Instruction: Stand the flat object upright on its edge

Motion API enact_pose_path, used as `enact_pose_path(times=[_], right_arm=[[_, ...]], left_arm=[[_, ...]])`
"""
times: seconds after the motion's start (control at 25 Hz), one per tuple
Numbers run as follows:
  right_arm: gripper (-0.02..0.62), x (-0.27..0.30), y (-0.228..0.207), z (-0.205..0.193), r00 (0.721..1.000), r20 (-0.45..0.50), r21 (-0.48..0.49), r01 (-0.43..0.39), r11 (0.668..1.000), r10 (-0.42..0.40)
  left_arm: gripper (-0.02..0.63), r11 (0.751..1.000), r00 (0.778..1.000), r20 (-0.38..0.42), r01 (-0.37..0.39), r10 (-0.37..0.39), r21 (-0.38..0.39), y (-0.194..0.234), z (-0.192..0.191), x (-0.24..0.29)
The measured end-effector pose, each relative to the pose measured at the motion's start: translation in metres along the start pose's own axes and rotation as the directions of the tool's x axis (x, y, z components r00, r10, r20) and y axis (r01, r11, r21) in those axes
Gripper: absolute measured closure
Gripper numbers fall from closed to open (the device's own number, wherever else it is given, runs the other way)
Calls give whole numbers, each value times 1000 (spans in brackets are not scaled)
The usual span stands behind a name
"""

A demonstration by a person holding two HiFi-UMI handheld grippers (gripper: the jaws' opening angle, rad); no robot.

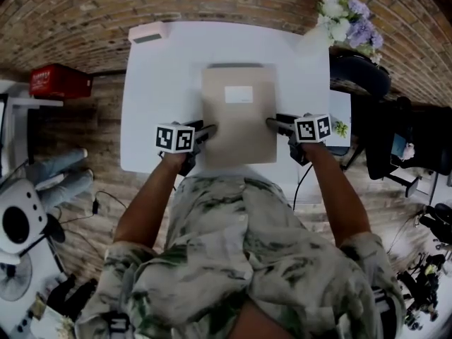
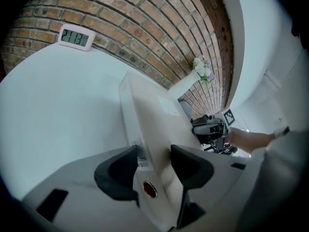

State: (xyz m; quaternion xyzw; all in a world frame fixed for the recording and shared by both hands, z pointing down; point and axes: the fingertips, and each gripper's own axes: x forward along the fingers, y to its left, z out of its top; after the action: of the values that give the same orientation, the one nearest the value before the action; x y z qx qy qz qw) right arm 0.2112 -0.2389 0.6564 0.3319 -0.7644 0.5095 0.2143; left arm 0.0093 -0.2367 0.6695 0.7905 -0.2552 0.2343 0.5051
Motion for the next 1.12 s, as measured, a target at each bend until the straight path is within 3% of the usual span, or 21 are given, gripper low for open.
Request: enact_pose_path(times=[0.44,1.12], right_arm=[[411,-7,10,0,1000,-3,-41,18,999,-18],[420,-29,78,60,992,127,-267,25,963,9]], left_arm=[[391,999,999,19,-28,27,24,-9,0,-10],[394,977,980,183,-110,76,182,-29,51,-81]])
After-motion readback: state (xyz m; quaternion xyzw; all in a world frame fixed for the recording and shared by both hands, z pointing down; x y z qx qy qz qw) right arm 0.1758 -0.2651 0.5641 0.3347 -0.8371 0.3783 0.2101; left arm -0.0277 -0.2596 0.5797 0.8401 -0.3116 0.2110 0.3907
